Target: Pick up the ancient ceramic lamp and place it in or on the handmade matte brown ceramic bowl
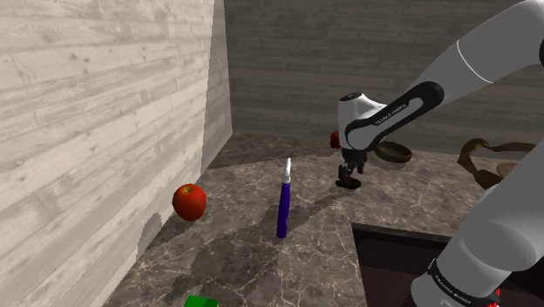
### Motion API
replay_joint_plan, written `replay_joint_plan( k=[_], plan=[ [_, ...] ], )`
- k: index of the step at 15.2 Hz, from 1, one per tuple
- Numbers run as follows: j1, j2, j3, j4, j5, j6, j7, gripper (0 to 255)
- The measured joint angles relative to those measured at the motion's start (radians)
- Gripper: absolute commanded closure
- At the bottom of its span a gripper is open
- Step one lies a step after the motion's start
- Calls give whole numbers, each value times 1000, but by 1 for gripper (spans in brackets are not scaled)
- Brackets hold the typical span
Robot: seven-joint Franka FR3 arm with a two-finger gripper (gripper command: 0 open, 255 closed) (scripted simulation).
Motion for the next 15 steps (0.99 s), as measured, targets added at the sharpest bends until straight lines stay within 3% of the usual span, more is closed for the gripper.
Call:
replay_joint_plan(
  k=[4,13,14,15],
  plan=[
    [-14,37,7,-19,-91,44,58,0],
    [-24,76,-1,-35,-119,98,75,0],
    [-24,76,-1,-35,-119,98,75,255],
    [-24,76,-1,-35,-119,98,75,255]
  ],
)
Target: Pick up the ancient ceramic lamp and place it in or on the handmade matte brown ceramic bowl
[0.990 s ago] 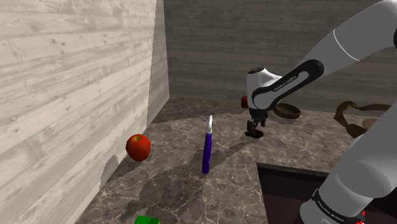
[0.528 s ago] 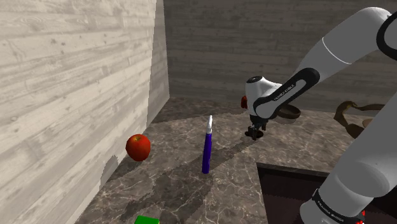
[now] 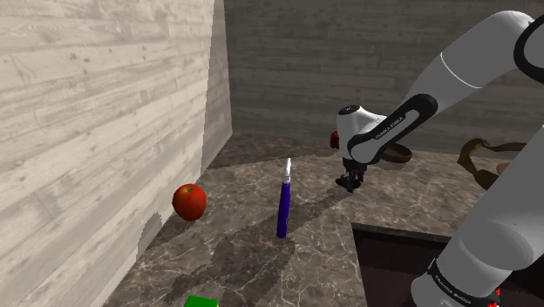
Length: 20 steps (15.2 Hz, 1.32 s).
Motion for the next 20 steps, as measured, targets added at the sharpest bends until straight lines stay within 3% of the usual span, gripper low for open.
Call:
replay_joint_plan(
  k=[10,20],
  plan=[
    [0,-5,0,2,2,-7,-4,255],
    [10,-121,7,28,42,-144,-55,255]
  ],
)
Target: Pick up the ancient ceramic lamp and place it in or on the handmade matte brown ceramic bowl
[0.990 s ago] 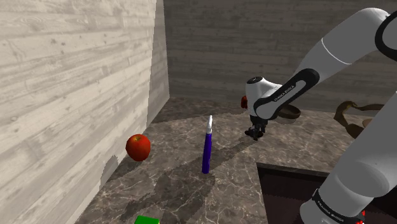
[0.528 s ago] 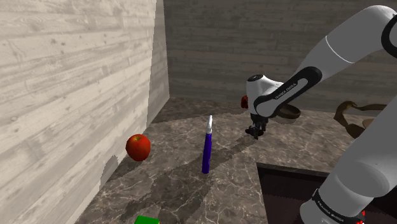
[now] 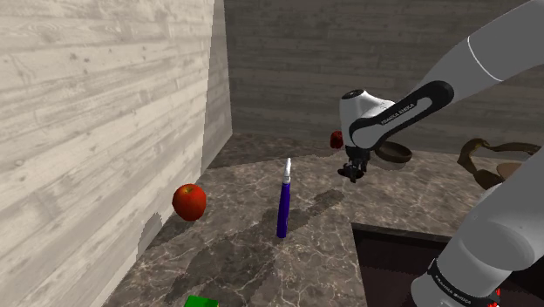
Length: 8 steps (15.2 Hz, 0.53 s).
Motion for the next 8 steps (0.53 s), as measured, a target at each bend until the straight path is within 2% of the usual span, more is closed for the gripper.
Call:
replay_joint_plan(
  k=[8],
  plan=[
    [8,-79,7,47,28,-122,-39,255]
  ],
)
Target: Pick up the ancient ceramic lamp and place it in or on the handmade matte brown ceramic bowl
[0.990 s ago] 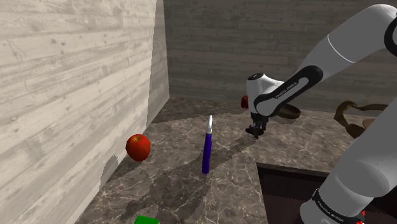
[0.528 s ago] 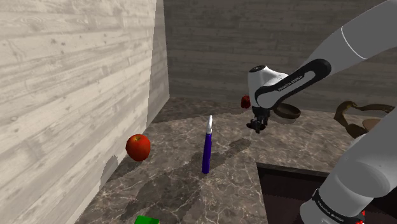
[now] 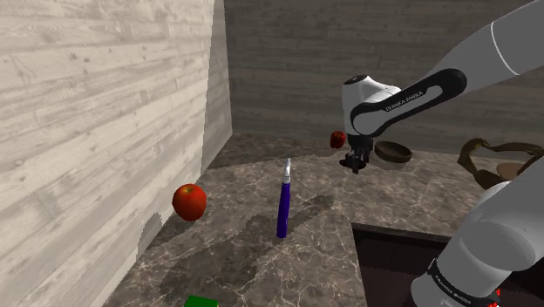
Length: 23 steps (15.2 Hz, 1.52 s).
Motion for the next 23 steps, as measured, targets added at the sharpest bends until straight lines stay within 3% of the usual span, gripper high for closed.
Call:
replay_joint_plan(
  k=[4,9,16,23],
  plan=[
    [2,-34,2,25,9,-56,-19,255],
    [-47,-5,-64,65,-23,-38,-112,255],
    [-121,99,-178,167,-49,22,-279,255],
    [-191,237,-279,318,-11,68,-471,255]
  ],
)
